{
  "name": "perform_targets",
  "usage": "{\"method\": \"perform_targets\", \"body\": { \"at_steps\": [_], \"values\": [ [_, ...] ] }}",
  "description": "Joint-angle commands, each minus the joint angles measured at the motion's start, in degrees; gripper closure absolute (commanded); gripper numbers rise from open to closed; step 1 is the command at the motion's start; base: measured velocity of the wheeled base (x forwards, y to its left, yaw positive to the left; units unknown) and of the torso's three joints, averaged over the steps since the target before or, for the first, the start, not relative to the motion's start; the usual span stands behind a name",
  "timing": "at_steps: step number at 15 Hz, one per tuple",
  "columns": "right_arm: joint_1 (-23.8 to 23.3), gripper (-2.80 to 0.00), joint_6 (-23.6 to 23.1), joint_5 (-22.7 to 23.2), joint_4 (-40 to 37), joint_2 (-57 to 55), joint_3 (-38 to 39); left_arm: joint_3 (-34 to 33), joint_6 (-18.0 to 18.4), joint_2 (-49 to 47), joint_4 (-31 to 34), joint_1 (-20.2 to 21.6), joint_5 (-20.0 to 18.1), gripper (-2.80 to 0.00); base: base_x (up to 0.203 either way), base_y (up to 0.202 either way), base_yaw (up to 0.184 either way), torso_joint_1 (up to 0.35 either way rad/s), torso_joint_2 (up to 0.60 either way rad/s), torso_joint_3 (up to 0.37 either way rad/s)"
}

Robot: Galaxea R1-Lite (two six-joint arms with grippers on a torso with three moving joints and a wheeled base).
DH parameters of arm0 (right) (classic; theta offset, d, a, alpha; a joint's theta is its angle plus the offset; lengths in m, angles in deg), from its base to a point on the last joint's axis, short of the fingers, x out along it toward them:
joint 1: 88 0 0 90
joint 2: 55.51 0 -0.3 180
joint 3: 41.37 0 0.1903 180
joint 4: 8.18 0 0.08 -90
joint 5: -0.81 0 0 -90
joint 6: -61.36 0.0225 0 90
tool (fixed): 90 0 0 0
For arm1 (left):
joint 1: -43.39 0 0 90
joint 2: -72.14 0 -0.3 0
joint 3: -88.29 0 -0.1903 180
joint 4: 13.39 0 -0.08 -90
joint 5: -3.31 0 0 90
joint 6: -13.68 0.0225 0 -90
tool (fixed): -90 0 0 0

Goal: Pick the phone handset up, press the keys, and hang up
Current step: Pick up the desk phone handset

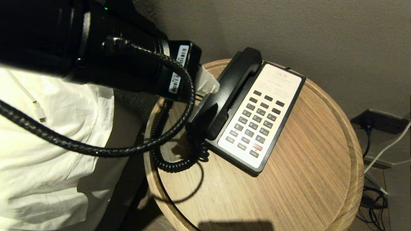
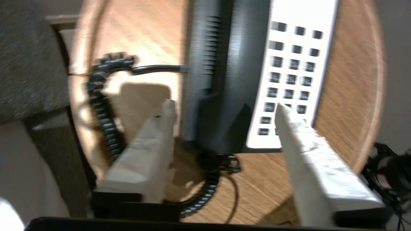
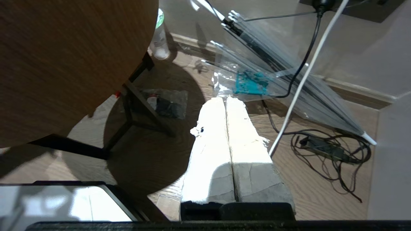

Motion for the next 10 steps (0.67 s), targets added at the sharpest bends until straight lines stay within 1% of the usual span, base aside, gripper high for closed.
{"method": "perform_targets", "body": {
  "at_steps": [1,4,8,10],
  "values": [
    [0.0,0.0,0.0,0.0,0.0,0.0,0.0,-0.1,1.2,-0.5,0.0,-1.3,0.3,-2.8,0.0,0.0,0.0,0.0,0.0,0.0],
    [0.0,0.0,0.0,0.0,0.0,0.0,0.0,-0.3,3.4,-1.7,-0.9,-3.6,0.4,-2.8,0.0,0.0,0.0,0.0,0.0,0.0],
    [0.0,0.0,0.0,0.1,0.0,0.0,0.0,-3.2,6.3,-1.2,-0.7,-4.4,0.4,-2.8,0.0,0.0,0.0,0.0,0.0,0.0],
    [0.0,0.0,0.0,0.1,0.0,0.0,0.0,-4.5,5.9,-0.8,-0.9,-4.5,0.6,-2.8,0.0,0.0,0.0,0.0,0.0,0.0]
  ]
}}
